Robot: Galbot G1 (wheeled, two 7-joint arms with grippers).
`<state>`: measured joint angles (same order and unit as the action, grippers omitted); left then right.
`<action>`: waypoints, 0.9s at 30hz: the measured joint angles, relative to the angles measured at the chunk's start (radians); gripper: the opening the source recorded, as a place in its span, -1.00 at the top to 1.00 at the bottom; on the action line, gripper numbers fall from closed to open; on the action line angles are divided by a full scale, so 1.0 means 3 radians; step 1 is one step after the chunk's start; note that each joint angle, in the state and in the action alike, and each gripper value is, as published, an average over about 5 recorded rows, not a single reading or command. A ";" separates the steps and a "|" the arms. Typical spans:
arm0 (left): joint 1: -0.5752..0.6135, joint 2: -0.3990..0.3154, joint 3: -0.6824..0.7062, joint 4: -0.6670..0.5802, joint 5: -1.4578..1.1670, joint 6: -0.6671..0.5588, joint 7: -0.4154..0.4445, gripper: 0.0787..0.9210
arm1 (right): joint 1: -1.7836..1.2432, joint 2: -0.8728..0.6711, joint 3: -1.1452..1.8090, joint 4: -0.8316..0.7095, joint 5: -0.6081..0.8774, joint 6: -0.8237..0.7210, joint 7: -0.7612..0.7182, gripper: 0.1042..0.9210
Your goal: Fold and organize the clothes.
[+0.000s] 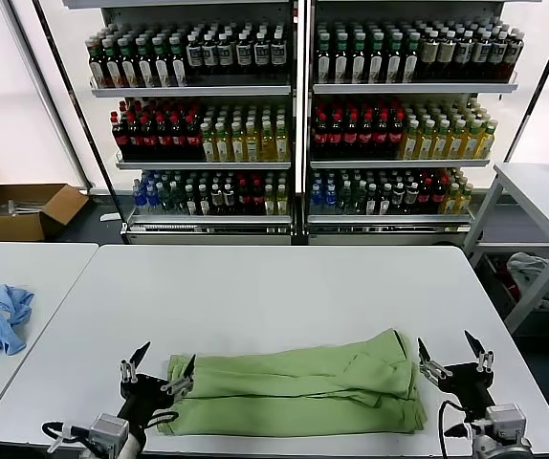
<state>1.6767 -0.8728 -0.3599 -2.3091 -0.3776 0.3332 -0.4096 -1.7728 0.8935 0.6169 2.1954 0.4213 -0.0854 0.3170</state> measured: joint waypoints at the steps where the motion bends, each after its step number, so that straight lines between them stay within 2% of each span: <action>1: 0.0036 -0.0034 0.0006 0.0000 -0.0009 -0.0046 -0.0003 -0.77 | -0.0053 0.0014 0.0010 -0.0015 -0.0012 0.0116 -0.0028 -0.76; 6: 0.0134 -0.0221 0.0043 0.0047 -0.0069 -0.0223 -0.0014 -0.77 | -0.0276 0.0087 0.0064 -0.0094 -0.0047 0.0641 -0.0122 -0.76; 12: 0.0121 -0.0451 0.0074 0.0211 -0.0127 -0.0386 -0.0013 -0.77 | -0.0428 0.0150 0.0133 -0.0187 0.0001 0.1034 -0.0196 -0.76; 27: -0.0032 -0.0753 0.0072 0.0783 -0.0251 -0.0644 0.0020 -0.77 | -0.0608 0.0214 0.0364 -0.0376 0.0322 0.1423 -0.0268 -0.76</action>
<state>1.6670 -1.0987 -0.3384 -2.0743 -0.4528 0.1400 -0.4037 -1.9553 0.9577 0.7261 2.0826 0.5179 0.3416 0.2368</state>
